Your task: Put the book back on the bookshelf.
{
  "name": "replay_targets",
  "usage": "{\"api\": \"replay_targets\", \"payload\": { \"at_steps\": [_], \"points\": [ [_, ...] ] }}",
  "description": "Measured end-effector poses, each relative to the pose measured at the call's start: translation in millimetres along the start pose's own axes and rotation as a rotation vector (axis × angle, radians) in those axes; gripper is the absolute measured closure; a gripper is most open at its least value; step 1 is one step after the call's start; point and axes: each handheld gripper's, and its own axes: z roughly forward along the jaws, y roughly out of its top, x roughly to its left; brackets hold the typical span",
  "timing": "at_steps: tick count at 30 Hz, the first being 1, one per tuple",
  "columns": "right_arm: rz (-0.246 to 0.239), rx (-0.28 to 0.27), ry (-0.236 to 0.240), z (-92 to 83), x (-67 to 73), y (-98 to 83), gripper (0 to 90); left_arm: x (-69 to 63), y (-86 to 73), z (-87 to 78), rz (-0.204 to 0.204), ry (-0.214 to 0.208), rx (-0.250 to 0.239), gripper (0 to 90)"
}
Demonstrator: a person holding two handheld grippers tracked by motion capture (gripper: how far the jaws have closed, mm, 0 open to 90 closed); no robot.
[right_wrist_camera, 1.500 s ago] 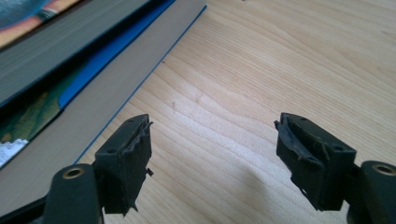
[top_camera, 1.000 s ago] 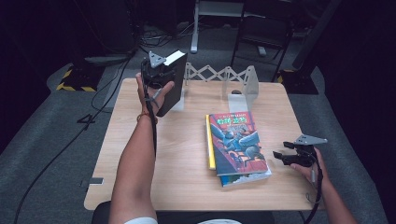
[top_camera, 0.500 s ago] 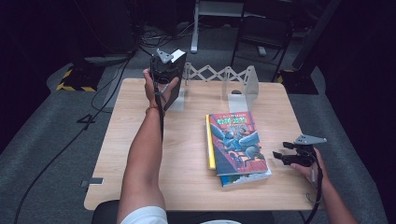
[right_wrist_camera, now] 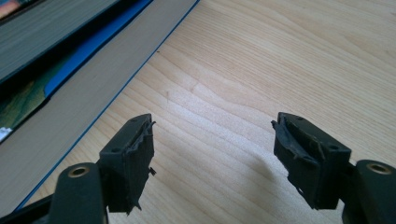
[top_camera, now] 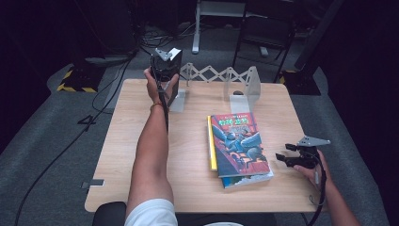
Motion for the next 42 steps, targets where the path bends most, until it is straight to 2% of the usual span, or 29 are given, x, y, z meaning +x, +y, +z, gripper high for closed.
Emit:
{"api": "replay_targets", "payload": {
  "at_steps": [9, 10, 14, 19, 24, 38, 42],
  "points": [
    [0.000, -0.009, -0.002, -2.5, 1.6, 0.4, 29.5, -0.1, -11.8, 4.7, -0.044, 0.003, -0.034, 52.0],
    [-0.005, -0.010, -0.002, -2.8, 1.6, 0.4, 29.5, 0.0, -14.7, 3.7, -0.063, 0.006, -0.048, 52.0],
    [-0.009, -0.013, -0.001, -3.0, 1.2, 0.7, 29.7, 0.7, -21.1, 1.3, -0.087, -0.003, -0.069, 51.7],
    [-0.013, -0.003, 0.001, -1.5, 2.4, 0.9, 29.7, 8.8, -31.0, -5.7, -0.126, -0.012, -0.066, 51.3],
    [-0.023, -0.004, -0.001, -1.9, 4.8, 2.0, 29.7, 13.3, -35.0, -12.3, -0.084, -0.048, -0.055, 50.9],
    [-0.035, 0.021, 0.012, 1.7, 7.2, 1.9, 29.5, 15.3, -34.0, -21.8, -0.022, -0.050, -0.022, 47.9],
    [-0.046, 0.027, 0.016, 2.4, 9.2, 2.3, 29.5, 15.4, -31.6, -23.3, 0.002, -0.055, 0.000, 47.4]
  ]
}}
